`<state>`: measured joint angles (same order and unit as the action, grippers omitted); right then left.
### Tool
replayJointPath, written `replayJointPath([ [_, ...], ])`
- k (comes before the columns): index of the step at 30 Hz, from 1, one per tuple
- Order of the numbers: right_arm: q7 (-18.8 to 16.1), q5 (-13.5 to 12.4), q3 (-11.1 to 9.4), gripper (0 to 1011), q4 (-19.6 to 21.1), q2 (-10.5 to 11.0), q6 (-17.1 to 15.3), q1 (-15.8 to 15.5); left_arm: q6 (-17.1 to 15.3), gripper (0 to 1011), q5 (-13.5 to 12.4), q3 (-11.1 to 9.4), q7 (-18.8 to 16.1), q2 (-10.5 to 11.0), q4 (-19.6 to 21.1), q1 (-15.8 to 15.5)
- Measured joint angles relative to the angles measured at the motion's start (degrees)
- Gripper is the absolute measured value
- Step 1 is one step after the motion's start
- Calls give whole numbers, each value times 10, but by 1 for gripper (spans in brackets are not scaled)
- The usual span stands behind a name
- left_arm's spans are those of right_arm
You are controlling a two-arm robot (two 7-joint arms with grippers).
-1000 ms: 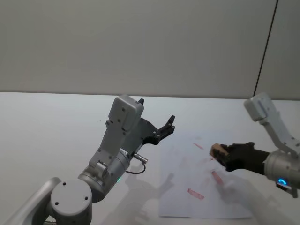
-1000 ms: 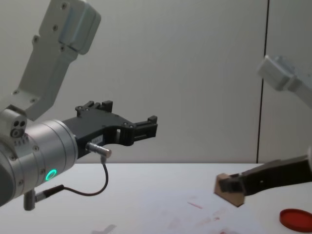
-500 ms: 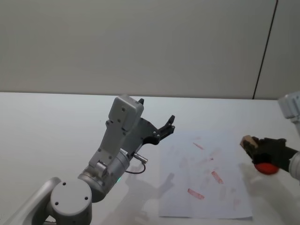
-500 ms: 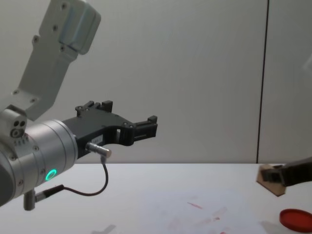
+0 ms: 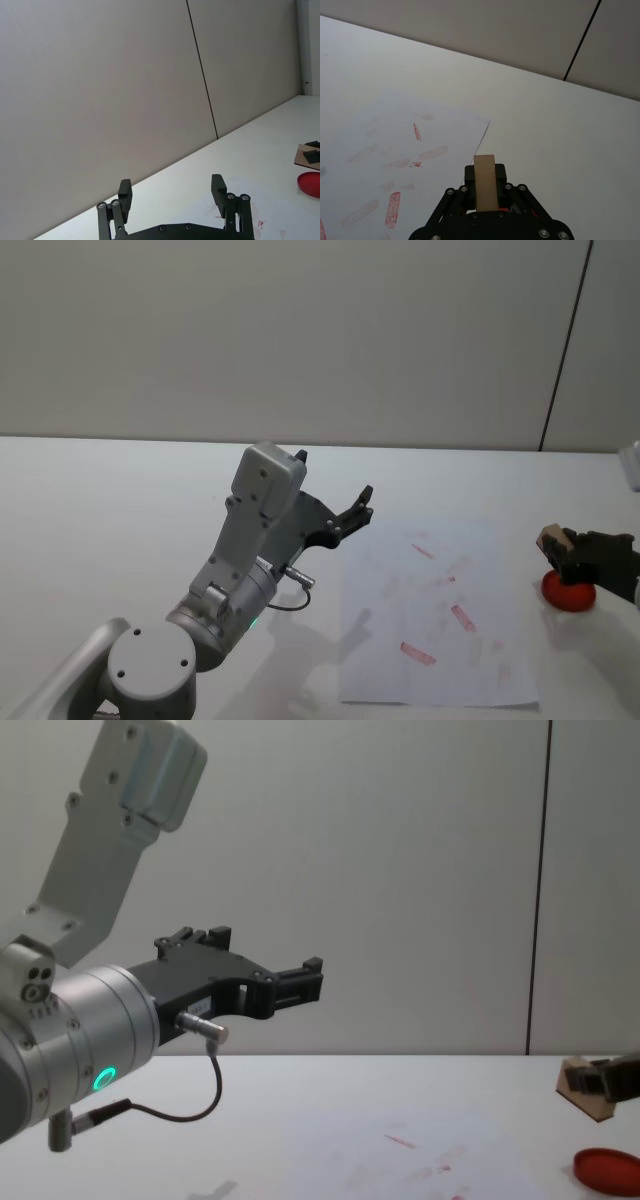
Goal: Use the one hand to pick up the stamp and affix it onto the A4 paper.
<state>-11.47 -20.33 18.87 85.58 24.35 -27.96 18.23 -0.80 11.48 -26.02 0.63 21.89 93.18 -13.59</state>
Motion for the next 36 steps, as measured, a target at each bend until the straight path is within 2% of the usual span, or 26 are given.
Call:
replayJointPath([
  [10,1,1,-2,216,-5,2,-7,-2,0,1002,0,0,0,0,0,0],
  [21,20,-8,-9,216,6,14,-16,-20,0,1002,0,0,0,0,0,0],
  [36,30,-4,-13,216,-4,17,-3,-26,0,1002,0,0,0,0,0,0],
])
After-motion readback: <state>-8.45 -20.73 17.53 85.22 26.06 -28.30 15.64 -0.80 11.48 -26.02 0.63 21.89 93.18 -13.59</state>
